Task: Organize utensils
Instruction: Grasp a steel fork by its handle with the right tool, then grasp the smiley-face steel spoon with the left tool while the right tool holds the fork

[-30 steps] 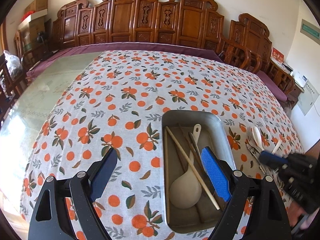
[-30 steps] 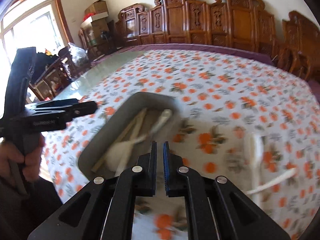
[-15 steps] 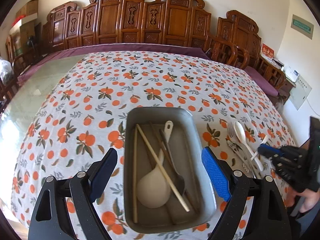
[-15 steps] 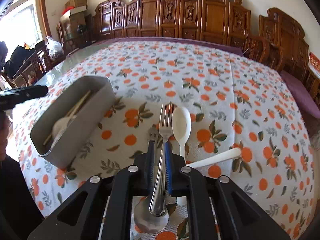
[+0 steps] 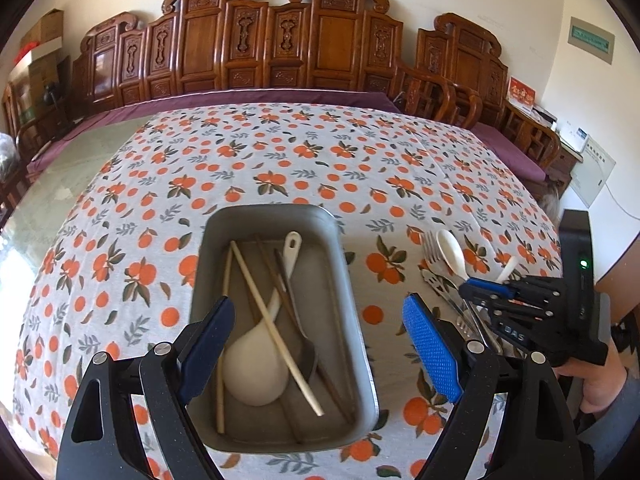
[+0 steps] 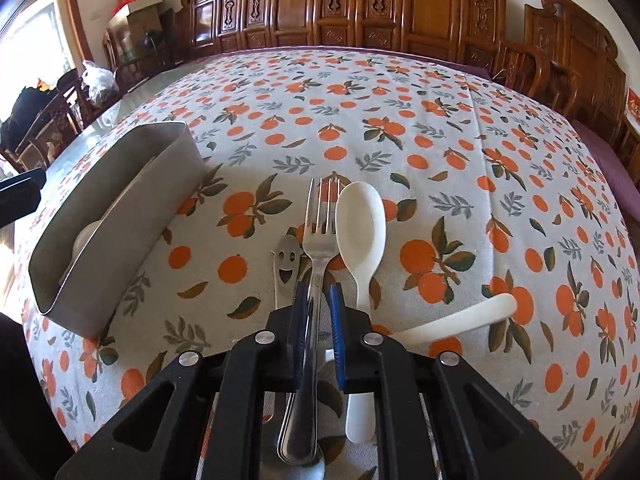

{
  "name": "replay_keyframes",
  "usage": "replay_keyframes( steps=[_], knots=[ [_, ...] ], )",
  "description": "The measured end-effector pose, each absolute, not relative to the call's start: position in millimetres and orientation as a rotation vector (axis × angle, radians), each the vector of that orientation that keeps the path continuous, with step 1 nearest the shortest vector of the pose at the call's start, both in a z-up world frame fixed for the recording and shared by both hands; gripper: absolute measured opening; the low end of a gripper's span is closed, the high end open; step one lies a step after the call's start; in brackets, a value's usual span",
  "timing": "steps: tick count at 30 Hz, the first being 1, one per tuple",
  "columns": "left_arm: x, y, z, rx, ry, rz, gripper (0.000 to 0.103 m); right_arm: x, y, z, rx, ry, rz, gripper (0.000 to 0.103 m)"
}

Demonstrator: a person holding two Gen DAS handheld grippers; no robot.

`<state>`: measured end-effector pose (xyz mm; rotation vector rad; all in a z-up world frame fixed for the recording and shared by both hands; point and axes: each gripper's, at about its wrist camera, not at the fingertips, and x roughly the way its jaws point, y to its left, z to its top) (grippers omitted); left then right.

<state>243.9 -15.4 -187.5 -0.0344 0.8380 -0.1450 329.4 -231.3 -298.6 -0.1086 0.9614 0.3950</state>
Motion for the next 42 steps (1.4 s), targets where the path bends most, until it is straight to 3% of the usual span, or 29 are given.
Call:
replay_keyframes(
  steps=[7, 10, 21, 42],
  knots=[
    [240.4, -23.4, -188.5, -0.045, 0.842, -0.141, 0.082, 340.3, -224.3, -305.0, -0.122, 0.996, 0.400, 0.013],
    [236.7, -24.1, -188.5, -0.054, 0.847, -0.129, 0.082, 340.3, -221.3, -303.1, -0.127, 0.992, 0.415, 0.008],
    [214.9, -51.4, -187.3, -0.046, 0.851, -0.113, 0.082, 324.0, -262.7, -258.3, -0.036, 0.865, 0.431, 0.008],
    [247.6, -155.3, -251.3, -0.013, 1.021, -0.140, 0.082, 315.3, -330.6, -269.8, 0.079, 0.871, 0.360, 0.008]
  ],
)
